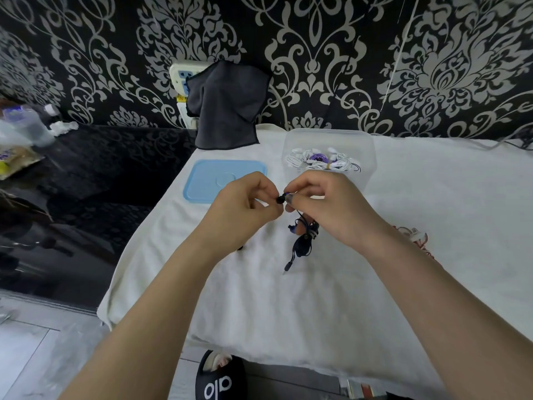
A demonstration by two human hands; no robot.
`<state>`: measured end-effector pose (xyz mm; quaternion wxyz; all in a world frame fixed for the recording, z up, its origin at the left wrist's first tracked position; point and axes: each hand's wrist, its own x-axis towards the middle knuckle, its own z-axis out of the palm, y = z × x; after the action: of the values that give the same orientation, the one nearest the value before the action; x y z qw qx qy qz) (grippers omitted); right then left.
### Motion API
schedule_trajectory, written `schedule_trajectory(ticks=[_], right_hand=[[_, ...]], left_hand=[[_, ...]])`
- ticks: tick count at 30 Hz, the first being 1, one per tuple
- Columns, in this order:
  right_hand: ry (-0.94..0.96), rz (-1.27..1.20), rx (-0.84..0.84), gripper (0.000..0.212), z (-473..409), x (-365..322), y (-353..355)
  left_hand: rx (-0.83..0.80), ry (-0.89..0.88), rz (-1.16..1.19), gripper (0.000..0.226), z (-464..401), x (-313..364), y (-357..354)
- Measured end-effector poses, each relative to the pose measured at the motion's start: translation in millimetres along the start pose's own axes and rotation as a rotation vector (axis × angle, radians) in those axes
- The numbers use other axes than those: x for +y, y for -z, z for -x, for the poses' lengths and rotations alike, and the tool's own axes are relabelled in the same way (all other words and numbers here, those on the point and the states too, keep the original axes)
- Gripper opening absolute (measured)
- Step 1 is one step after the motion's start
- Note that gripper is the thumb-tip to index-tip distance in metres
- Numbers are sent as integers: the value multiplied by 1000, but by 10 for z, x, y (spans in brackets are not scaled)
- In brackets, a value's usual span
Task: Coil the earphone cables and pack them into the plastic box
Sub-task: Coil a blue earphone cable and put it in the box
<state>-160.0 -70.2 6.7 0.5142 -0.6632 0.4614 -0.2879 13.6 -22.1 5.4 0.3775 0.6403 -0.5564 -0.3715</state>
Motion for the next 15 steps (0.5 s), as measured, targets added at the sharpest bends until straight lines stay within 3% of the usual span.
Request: schedule_trajectory(ticks=[15], right_hand=[[-73, -244, -34, 9, -26, -34, 91]], left_hand=[[23, -151, -39, 14, -6, 33, 51]])
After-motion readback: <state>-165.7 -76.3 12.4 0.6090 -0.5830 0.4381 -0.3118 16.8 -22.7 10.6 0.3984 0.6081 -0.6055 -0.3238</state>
